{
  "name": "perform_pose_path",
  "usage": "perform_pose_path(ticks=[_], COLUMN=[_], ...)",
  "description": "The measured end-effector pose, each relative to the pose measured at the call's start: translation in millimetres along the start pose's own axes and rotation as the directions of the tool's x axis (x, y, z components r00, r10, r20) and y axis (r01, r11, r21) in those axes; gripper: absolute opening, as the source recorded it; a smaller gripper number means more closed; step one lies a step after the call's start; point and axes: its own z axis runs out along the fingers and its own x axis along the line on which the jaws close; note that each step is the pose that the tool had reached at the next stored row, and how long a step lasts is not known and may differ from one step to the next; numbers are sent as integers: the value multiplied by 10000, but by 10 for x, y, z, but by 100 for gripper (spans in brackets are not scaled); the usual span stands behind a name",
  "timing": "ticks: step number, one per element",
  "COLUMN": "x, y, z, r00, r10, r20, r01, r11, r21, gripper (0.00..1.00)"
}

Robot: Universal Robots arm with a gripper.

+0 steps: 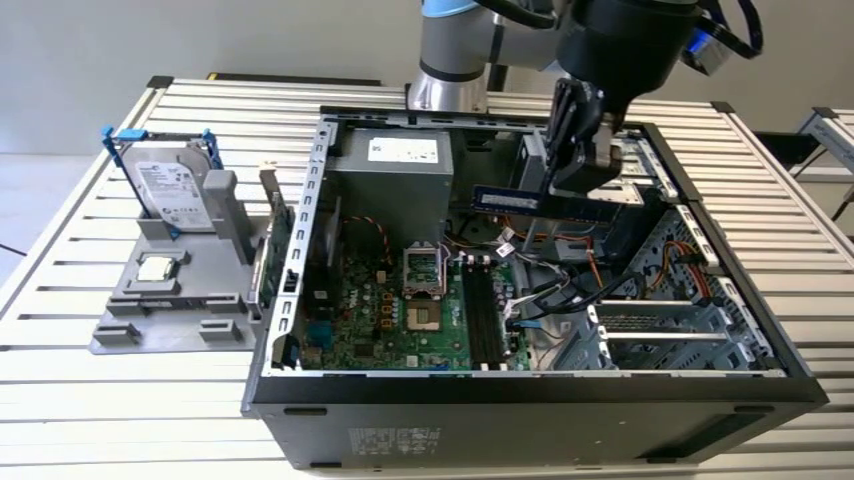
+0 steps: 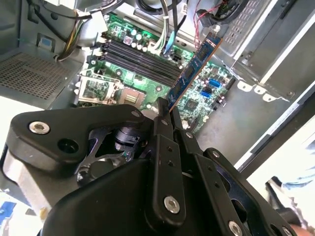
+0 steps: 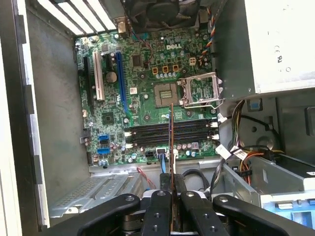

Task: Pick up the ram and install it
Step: 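Pick up the ram and move it above insertion slot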

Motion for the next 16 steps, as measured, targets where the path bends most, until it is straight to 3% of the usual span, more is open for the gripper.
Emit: perform_pose_path(ticks=[10,16], x=[0,0], y=[0,0], z=[1,1], r00=[9946,9832], r10=[1033,1823], r20=[51,83], r01=[-1032,-1822], r11=[9946,9832], r21=[-79,-143], gripper=[0,0])
